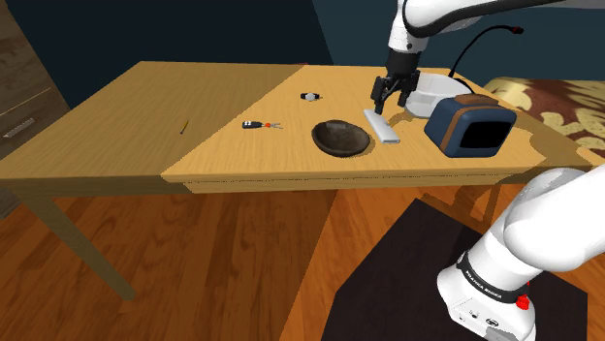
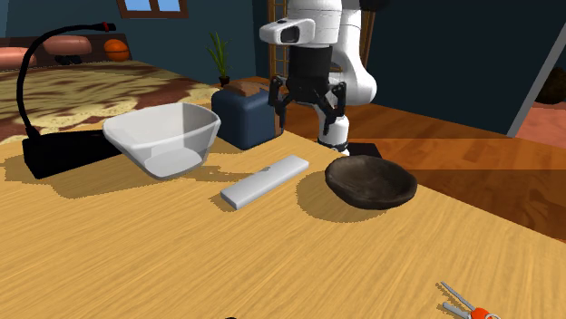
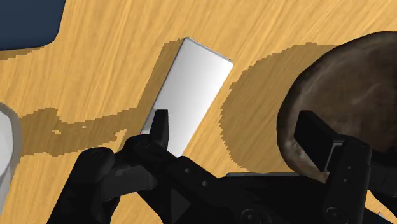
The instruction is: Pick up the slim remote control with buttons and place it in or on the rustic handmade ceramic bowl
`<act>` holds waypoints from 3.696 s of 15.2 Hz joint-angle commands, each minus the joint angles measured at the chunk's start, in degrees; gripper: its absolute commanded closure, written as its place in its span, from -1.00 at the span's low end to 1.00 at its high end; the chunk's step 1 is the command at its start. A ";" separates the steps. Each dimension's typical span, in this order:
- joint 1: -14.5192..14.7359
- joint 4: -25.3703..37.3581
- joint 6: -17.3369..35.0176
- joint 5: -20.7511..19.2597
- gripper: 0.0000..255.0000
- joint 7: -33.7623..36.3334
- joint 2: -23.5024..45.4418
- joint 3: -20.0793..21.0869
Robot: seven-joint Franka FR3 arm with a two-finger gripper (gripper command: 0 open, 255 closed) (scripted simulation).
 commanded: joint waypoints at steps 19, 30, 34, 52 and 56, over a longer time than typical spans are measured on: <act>-3.87 1.46 15.72 2.55 -1.00 5.94 16.18 -4.62; -3.87 1.46 15.72 2.55 1.00 5.94 16.18 -4.62; -3.87 1.91 14.93 2.50 1.00 5.98 15.84 -4.58; -3.72 12.25 0.88 2.14 1.00 6.20 12.07 -3.95; -3.67 15.07 -2.20 2.17 1.00 6.16 11.81 -3.83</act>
